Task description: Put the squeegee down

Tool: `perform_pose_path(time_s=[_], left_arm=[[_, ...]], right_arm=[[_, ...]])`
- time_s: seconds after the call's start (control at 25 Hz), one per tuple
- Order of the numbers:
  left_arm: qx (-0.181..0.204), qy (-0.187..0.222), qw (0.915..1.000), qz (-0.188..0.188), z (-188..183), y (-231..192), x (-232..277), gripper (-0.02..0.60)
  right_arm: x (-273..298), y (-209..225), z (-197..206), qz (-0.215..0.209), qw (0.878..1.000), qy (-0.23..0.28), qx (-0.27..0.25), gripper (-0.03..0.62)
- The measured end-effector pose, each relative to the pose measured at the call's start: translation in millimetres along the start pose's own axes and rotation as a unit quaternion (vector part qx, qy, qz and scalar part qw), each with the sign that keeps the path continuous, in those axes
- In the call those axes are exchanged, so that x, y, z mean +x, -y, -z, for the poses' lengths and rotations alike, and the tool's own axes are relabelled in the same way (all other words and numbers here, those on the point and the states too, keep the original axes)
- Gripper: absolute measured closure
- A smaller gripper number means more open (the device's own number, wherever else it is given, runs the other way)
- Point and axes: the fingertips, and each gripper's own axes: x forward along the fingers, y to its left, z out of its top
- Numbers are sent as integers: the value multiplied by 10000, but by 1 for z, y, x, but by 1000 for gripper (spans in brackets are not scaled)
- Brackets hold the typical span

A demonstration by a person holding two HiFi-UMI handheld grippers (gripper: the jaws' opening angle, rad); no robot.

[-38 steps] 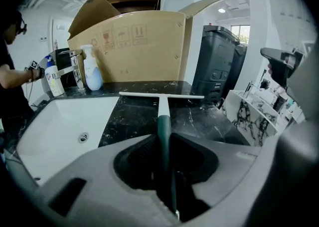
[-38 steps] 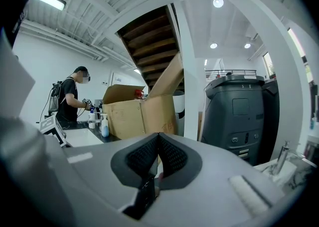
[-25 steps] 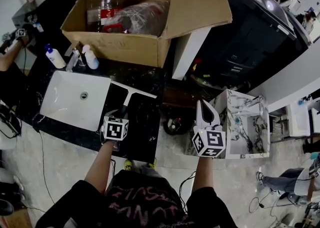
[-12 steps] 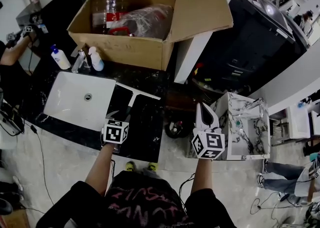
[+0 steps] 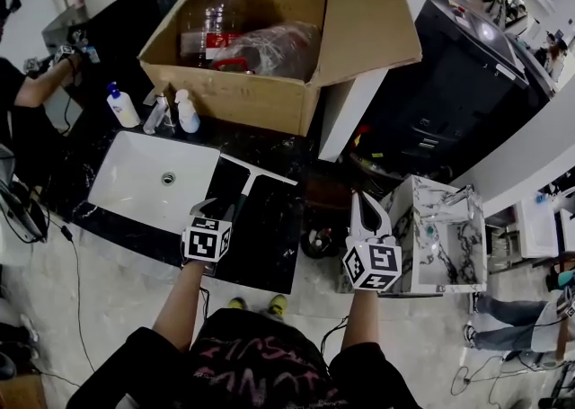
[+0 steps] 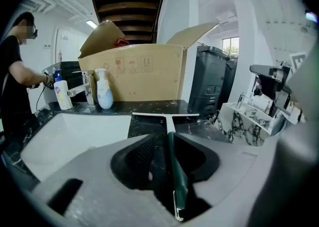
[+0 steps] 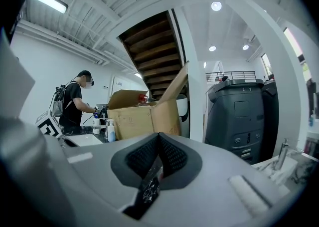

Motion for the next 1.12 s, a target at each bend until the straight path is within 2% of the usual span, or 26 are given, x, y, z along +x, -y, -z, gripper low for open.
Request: perform_pose_path(time_s=[0.6, 0.8, 1.12], left_arm=[[197, 867, 9958, -219, -60, -12, -42, 524], [408, 1220, 9908, -418, -83, -18, -56, 579], [289, 1579, 9863, -390, -105, -22, -77, 581]], right_arm=[[-2, -10, -8, -55, 9999, 135, 29, 583], [-3, -13, -9, -75, 9999, 120, 29, 583], [-6, -12, -9, -93, 9999, 116, 73, 583]])
